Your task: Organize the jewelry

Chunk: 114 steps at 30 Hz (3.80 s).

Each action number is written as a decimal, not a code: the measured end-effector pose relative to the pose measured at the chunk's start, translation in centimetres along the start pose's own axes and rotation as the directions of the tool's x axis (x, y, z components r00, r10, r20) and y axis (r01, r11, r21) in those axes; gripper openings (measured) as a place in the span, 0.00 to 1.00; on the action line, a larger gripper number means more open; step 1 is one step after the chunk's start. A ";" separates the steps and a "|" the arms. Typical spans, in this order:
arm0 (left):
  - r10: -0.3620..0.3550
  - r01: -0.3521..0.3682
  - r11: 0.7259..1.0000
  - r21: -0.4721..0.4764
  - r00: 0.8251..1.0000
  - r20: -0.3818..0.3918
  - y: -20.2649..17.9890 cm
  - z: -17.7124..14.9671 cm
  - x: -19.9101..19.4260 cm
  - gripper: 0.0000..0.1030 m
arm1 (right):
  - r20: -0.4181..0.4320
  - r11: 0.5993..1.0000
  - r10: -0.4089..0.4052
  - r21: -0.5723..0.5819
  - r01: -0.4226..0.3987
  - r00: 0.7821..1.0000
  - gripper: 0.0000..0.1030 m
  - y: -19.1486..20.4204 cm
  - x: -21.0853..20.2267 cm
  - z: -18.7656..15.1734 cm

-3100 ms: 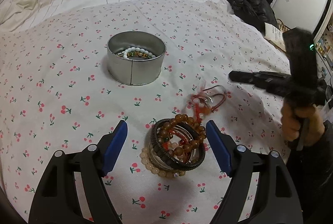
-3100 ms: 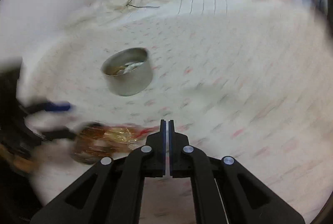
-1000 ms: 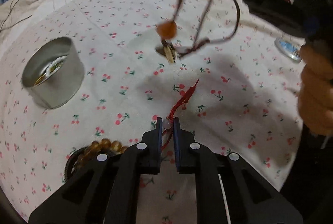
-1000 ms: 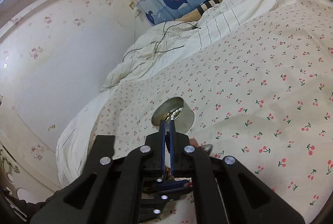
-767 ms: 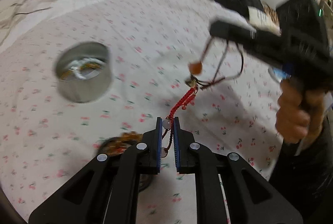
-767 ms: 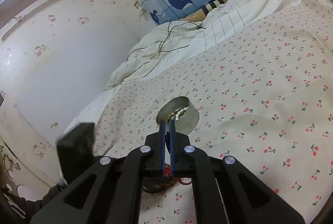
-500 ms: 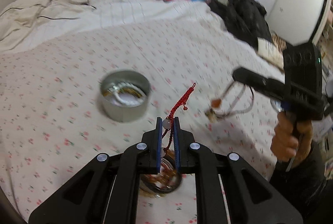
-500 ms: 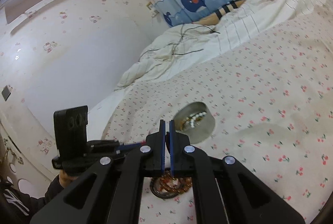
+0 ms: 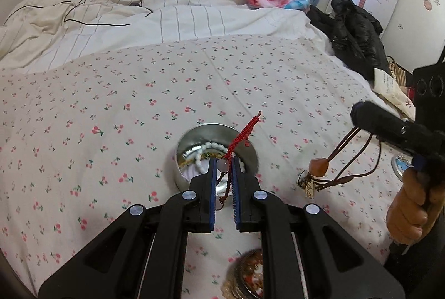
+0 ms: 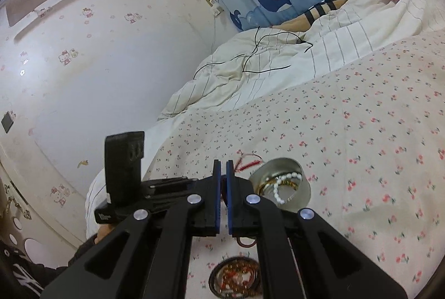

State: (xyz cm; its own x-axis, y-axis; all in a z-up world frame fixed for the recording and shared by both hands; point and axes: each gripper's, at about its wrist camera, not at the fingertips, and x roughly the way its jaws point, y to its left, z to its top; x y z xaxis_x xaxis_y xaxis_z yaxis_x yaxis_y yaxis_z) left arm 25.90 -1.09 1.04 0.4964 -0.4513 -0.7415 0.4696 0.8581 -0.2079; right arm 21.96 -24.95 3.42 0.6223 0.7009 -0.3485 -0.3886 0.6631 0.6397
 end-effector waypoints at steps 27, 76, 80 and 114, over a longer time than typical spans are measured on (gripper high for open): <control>0.080 -0.081 0.996 -0.032 0.997 -0.018 2.1 1.6 2.5 0.46 | -0.108 0.995 -0.005 0.101 0.016 0.994 0.04 -3.3 9.5 0.7; -0.099 0.135 0.981 0.142 0.968 -0.232 -1.3 -9.7 -0.5 0.60 | -0.346 0.903 -0.392 -0.322 0.285 0.853 0.42 0.9 6.1 -12.6; -0.097 0.152 0.969 0.192 0.959 -0.267 -2.3 -10.3 0.1 0.60 | -0.385 0.897 -0.391 -0.361 0.254 0.836 0.24 1.4 7.6 -13.8; -0.082 0.128 0.979 0.156 0.958 -0.273 -3.2 -10.6 2.7 0.30 | -0.346 0.841 -0.525 -0.351 0.412 0.778 0.24 -1.3 5.4 -12.2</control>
State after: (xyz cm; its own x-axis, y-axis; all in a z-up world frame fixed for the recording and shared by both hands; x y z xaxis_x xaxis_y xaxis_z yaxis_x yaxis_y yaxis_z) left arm 18.00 -2.41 -7.03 0.2379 -0.4361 -0.8679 0.6373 0.7444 -0.1994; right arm 17.53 -18.85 -7.64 0.4526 0.2878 -0.8440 -0.3092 0.9384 0.1542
